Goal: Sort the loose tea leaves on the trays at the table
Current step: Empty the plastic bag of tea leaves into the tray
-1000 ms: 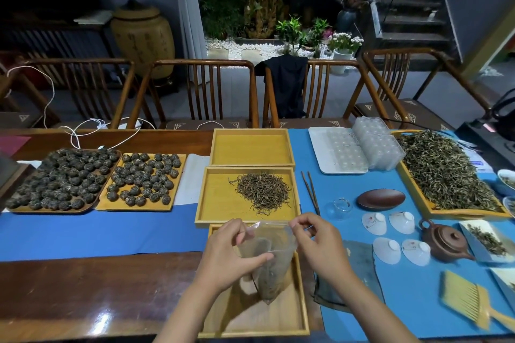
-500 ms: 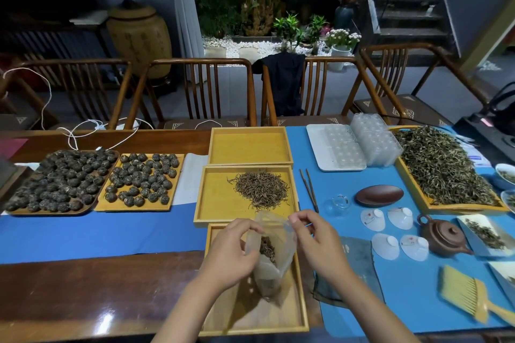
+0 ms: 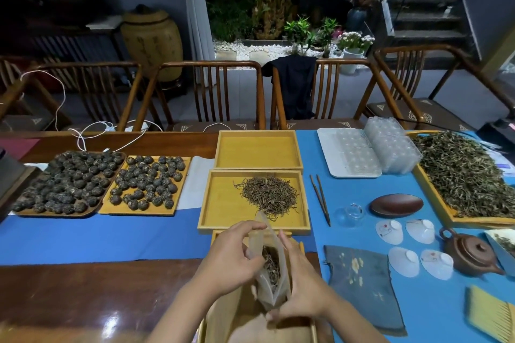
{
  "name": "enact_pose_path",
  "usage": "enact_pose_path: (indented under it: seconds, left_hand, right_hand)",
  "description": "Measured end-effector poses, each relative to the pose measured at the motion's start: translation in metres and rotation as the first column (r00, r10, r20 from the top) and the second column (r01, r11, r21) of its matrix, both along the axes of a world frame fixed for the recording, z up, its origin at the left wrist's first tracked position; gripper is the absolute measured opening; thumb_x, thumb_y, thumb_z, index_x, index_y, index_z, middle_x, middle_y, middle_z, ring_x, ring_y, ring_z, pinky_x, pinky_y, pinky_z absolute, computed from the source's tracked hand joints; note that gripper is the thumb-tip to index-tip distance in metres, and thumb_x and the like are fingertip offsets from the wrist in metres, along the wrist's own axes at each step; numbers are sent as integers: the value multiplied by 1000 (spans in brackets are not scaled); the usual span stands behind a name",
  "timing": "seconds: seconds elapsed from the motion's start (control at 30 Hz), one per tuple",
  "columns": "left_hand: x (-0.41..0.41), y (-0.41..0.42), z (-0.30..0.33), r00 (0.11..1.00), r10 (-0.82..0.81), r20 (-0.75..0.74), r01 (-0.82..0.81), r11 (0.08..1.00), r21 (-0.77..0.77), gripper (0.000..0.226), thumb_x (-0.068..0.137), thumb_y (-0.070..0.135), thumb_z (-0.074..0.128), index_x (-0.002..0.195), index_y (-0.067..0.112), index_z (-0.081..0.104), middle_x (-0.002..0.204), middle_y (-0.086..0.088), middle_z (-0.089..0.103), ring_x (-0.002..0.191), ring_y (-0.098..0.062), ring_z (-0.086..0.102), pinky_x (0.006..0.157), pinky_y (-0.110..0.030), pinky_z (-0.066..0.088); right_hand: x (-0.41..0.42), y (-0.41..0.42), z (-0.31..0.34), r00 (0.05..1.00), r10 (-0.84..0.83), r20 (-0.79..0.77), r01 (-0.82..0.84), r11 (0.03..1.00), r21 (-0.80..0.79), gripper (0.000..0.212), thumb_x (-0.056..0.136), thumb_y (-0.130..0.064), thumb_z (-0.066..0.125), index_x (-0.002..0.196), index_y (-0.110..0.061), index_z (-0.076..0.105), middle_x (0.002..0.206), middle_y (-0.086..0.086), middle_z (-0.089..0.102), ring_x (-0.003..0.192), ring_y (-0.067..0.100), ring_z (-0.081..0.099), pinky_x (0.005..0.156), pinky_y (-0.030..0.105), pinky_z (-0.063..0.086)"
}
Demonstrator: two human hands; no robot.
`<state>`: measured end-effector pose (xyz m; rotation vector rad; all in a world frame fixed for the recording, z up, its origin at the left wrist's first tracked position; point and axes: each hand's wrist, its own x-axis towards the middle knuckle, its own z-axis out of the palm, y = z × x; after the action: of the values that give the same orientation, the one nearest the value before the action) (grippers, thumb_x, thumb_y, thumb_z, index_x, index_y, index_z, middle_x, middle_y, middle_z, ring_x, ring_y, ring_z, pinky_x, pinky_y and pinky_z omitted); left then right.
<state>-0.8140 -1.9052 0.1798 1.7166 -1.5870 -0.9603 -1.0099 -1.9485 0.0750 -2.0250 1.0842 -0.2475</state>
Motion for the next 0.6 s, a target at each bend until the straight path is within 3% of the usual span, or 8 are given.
enact_pose_path:
  seconds: [0.1,0.2,0.33,0.4,0.47,0.53,0.6]
  left_hand:
    - [4,-2,0,1000,-13,-18,14,1000,8,58,66,27,56,124,32,56,117,17,59,51,-2,56,49,-8,34]
    - [7,-4,1,999,-16,-36,17,1000,17,56,66,25,58,121,33,57,112,15,61,51,-3,57,49,-10,35]
    - [8,-5,7,994,-6,-105,8,1000,23,52,60,36,55,111,42,58,88,9,66,45,-3,54,46,-11,33]
    - [7,-5,12,989,-7,-145,12,999,30,50,63,32,56,111,47,57,99,12,67,50,-12,61,46,-17,38]
    - [4,-5,18,982,-11,-190,16,1000,27,49,70,30,58,115,51,53,111,21,62,60,-26,68,48,-32,45]
    - [5,-4,23,964,1,-264,11,999,44,53,76,45,63,124,58,44,115,18,60,65,-24,71,55,-37,51]
    - [11,4,29,949,36,-315,-29,999,26,71,68,72,61,132,62,32,122,14,57,75,-17,73,60,-26,51]
  right_hand:
    - [19,-7,-13,995,36,96,-37,999,11,148,38,-71,83,147,-41,-13,155,-28,4,145,2,8,114,36,14]
    - [26,-6,-18,978,41,204,-52,997,49,128,51,-59,85,150,-35,8,149,-21,32,137,-1,32,110,12,24]
    - [21,6,-23,952,-77,297,34,989,147,97,62,-47,86,143,-33,32,137,-14,50,125,3,49,100,32,46]
    - [18,16,-23,931,-150,334,73,970,230,85,66,-37,87,137,-36,40,131,-7,58,119,10,57,97,40,49]
    - [15,26,-13,912,-211,352,90,940,331,81,67,-32,87,134,-39,42,128,-5,61,117,13,59,97,40,49]
    - [11,35,-9,901,-247,357,94,914,395,80,70,-30,85,136,-39,41,129,-9,60,120,11,57,97,28,48]
    - [5,48,-3,915,-272,298,96,864,494,78,71,-36,83,135,-44,39,131,-20,57,120,-1,53,93,10,44]
